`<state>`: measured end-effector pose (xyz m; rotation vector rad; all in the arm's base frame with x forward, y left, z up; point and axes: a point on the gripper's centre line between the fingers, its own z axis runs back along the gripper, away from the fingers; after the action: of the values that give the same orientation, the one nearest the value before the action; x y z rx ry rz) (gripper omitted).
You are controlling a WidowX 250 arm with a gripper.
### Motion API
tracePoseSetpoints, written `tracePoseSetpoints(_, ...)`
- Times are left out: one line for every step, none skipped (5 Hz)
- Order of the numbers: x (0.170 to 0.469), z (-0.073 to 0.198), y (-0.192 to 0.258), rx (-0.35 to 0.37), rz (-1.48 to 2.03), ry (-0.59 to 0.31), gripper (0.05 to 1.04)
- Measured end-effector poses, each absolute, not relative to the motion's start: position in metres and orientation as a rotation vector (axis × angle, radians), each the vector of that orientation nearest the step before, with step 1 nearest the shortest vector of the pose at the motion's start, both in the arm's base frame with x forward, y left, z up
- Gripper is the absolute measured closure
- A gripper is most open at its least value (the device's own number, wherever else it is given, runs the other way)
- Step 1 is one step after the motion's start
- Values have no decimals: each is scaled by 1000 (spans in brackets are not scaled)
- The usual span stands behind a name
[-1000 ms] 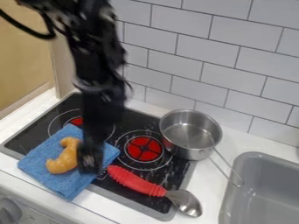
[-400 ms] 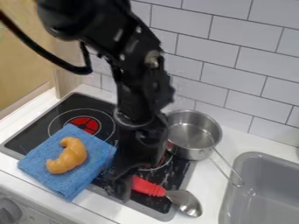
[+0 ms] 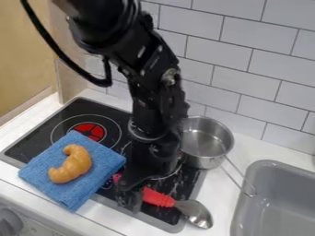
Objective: Moved the red spoon to the left of the burner
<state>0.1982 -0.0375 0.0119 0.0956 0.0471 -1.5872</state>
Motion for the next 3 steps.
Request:
tracePoseSetpoints(204, 8, -32, 96, -1543, 40, 84)
tracePoseSetpoints(214, 0, -27, 45, -1485, 89, 103)
tracePoseSetpoints(222, -2, -29, 8, -1475, 108, 230)
